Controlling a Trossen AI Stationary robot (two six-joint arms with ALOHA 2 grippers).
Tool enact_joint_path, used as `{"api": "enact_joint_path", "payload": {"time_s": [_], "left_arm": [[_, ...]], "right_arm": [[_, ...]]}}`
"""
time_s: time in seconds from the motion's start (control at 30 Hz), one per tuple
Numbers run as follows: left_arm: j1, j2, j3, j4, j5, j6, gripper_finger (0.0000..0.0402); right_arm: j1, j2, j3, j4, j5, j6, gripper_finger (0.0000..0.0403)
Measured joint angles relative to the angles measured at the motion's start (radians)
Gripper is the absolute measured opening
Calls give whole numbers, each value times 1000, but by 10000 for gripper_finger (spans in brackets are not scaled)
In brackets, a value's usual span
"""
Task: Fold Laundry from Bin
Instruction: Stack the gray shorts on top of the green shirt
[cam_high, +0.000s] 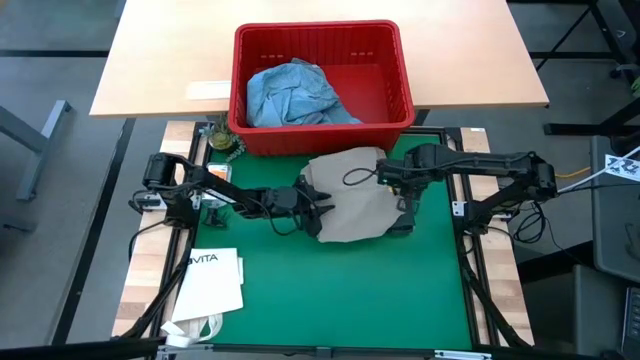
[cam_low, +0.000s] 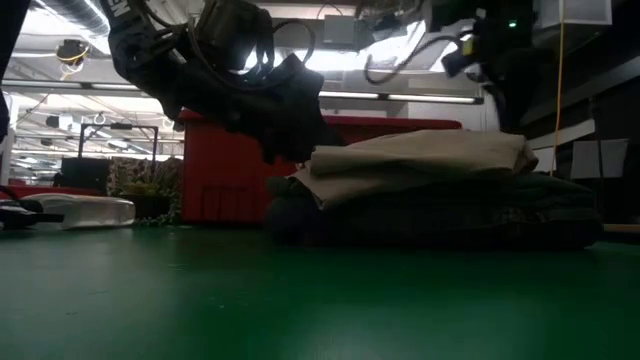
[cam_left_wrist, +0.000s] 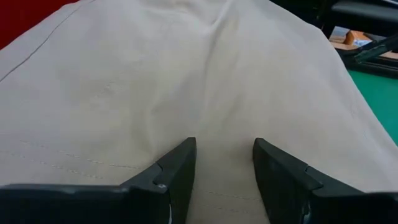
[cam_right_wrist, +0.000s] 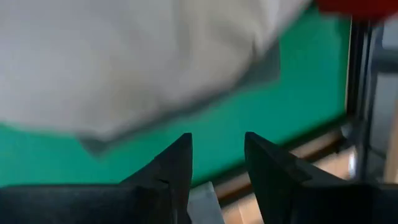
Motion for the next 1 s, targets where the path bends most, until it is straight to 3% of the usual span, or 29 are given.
{"api": "enact_joint_path", "payload": {"time_s": [0.13,0.3,0.53,0.63,1.0], "left_arm": [[0,0,0,0,1,0,156],[0,0,-1,0,2,0,156],[0,0,-1,3,2,-1,156],[0,0,-2,4,3,-1,156],[0,0,-2,5,4,-1,156]], "right_arm": [[20,-2,0,-118,8,50,144],[112,-52,0,-55,31,72,143],[303,-64,0,55,257,158,143],[357,-37,0,107,304,155,143],[380,132,0,69,255,143,143]]}}
